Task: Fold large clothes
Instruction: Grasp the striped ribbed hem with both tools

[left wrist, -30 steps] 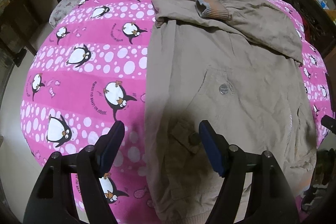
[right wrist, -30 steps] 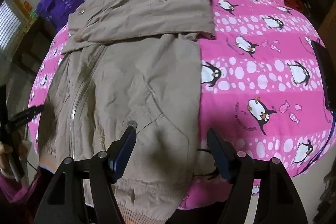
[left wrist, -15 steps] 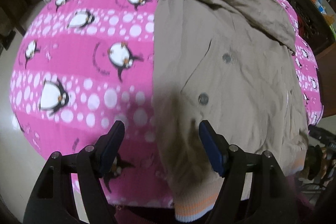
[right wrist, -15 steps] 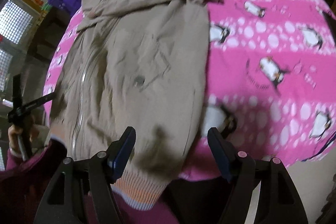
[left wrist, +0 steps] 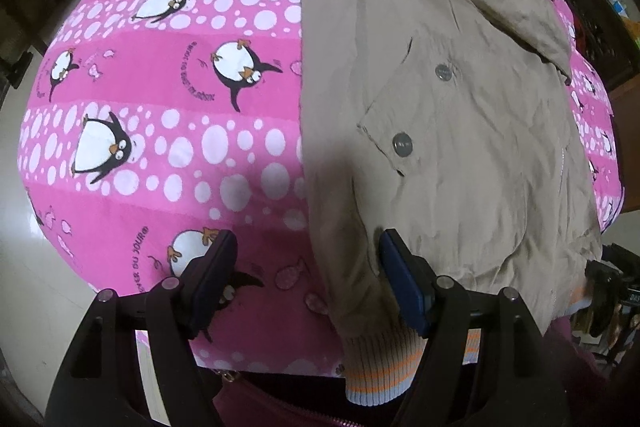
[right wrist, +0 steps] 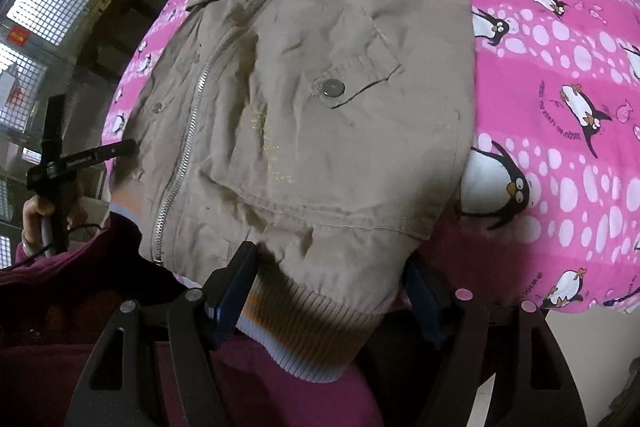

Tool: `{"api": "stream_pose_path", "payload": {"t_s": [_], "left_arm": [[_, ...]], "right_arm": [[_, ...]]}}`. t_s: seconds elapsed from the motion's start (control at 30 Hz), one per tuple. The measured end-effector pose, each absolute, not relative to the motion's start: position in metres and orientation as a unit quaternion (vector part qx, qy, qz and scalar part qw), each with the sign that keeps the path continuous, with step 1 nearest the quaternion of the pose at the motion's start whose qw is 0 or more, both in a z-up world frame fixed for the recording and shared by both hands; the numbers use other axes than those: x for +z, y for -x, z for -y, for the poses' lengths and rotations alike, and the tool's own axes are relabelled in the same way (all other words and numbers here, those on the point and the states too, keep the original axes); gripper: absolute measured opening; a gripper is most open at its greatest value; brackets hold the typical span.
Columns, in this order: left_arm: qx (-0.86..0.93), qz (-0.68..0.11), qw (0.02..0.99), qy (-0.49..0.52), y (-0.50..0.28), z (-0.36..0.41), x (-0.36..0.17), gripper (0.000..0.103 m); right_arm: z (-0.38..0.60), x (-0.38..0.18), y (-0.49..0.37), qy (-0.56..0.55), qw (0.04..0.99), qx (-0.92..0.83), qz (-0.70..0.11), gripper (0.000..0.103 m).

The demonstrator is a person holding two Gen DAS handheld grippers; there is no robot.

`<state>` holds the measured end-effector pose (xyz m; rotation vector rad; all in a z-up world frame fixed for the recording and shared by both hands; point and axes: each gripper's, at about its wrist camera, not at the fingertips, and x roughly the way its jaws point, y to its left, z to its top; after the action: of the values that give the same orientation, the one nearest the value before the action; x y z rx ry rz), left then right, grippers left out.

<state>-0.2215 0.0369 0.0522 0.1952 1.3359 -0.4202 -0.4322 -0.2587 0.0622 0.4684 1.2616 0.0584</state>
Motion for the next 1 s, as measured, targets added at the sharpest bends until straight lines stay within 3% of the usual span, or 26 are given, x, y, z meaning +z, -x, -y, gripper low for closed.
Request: {"api": "stream_pose_path", "payload": {"t_s": [1.0], "left_arm": [[-0.221,-0.639,0.731,-0.091,0.257,-0.028,0.042,0.074]], "right_arm": [[0.266,0.056,0.430,-0.245,0.780,0.024,-0.575,0.074]]}}
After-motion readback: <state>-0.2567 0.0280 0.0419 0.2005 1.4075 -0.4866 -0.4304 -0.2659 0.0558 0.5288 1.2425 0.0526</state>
